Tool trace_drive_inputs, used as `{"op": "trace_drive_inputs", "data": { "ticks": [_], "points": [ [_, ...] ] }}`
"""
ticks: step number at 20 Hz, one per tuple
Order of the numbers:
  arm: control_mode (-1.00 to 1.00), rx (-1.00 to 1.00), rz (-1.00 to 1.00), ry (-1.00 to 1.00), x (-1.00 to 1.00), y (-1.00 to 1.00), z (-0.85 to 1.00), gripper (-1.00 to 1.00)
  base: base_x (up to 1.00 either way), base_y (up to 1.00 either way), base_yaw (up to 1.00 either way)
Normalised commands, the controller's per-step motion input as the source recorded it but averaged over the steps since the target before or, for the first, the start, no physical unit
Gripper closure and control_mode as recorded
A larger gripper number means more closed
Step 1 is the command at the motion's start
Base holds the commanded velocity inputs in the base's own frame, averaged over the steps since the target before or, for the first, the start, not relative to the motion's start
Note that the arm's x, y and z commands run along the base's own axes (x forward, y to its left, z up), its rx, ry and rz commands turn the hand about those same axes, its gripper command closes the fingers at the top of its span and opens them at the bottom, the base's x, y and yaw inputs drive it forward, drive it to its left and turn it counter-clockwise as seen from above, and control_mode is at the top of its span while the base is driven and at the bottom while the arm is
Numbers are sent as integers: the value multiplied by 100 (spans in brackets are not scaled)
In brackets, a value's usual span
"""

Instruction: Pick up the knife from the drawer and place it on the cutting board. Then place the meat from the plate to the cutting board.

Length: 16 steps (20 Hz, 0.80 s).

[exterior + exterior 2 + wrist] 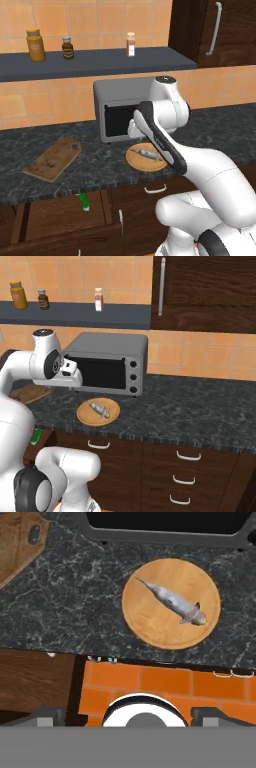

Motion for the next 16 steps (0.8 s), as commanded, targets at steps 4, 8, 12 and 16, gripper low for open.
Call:
{"op": "trace_drive_inputs", "data": {
  "ticks": [4, 8, 12, 16],
  "points": [
    [-100, -1, -5, -3, 19, 98, -54, -100, 0, 0, 0],
    [-100, 0, 4, 6, 1, 95, -51, -100, 0, 0, 0],
    [-100, 0, 13, 20, -27, 88, -50, -100, 0, 0, 0],
    [-100, 0, 12, 5, -51, 82, -51, -100, 0, 0, 0]
  ]
}}
